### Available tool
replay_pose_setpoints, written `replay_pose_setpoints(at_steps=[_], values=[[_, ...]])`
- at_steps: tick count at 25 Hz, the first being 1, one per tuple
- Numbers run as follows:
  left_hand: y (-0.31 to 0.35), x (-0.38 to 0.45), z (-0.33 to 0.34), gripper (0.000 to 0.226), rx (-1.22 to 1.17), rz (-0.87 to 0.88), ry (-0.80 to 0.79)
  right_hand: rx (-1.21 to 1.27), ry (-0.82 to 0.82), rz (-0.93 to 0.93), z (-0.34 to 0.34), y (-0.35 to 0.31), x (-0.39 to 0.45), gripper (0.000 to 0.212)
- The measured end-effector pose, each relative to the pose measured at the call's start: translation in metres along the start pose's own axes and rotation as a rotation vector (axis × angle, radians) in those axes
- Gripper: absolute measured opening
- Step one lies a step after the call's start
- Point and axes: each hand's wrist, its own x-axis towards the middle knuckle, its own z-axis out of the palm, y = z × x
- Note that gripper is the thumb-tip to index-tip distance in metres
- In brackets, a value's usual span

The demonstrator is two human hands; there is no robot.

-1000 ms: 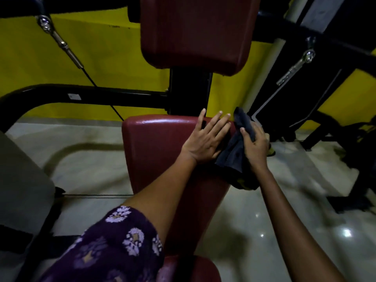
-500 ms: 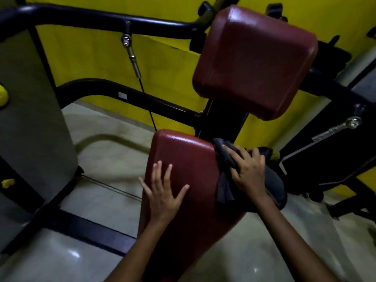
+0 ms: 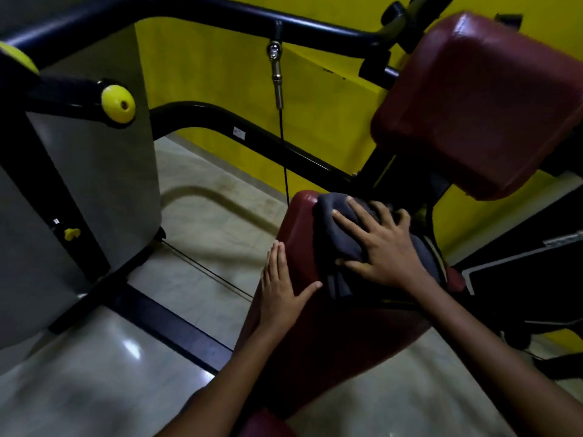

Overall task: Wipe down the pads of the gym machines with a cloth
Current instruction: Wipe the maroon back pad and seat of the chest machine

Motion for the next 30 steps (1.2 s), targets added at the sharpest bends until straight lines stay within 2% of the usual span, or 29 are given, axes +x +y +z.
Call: replay_pose_setpoints(at_steps=[3,6,11,16,21,23,25,28,30], values=[[-0.008,-0.002,-0.002,0.1,0.018,0.04,-0.041,-0.023,0.008,0.113,0.002,-0.013,0.014,0.069],[-0.015,-0.017,0.002,0.097,0.043,-0.008,-0.047,0.031,-0.026,0.178,-0.001,-0.04,0.06,0.067],[-0.026,-0.028,0.011,0.098,0.056,-0.08,-0.054,-0.063,-0.093,-0.169,-0.001,-0.047,0.083,0.065],[-0.051,-0.038,0.021,0.098,0.06,-0.083,-0.097,-0.094,-0.038,-0.065,0.002,-0.073,0.082,0.06],[-0.069,-0.047,0.033,0.104,0.089,-0.169,-0.151,-0.196,-0.121,-0.431,0.025,-0.12,0.068,0.053],[-0.081,-0.052,0.03,0.103,0.107,-0.179,-0.227,-0.21,-0.144,-0.5,0.025,-0.125,0.067,0.056],[-0.095,-0.048,0.024,0.099,0.165,-0.149,-0.298,-0.249,-0.039,-0.394,0.019,-0.111,0.072,0.055],[-0.108,-0.044,0.019,0.094,0.184,-0.145,-0.383,-0.212,0.059,-0.042,0.01,-0.092,0.073,0.063],[-0.12,-0.049,0.021,0.094,0.163,-0.138,-0.425,-0.227,0.034,-0.02,0.019,-0.109,0.064,0.066]])
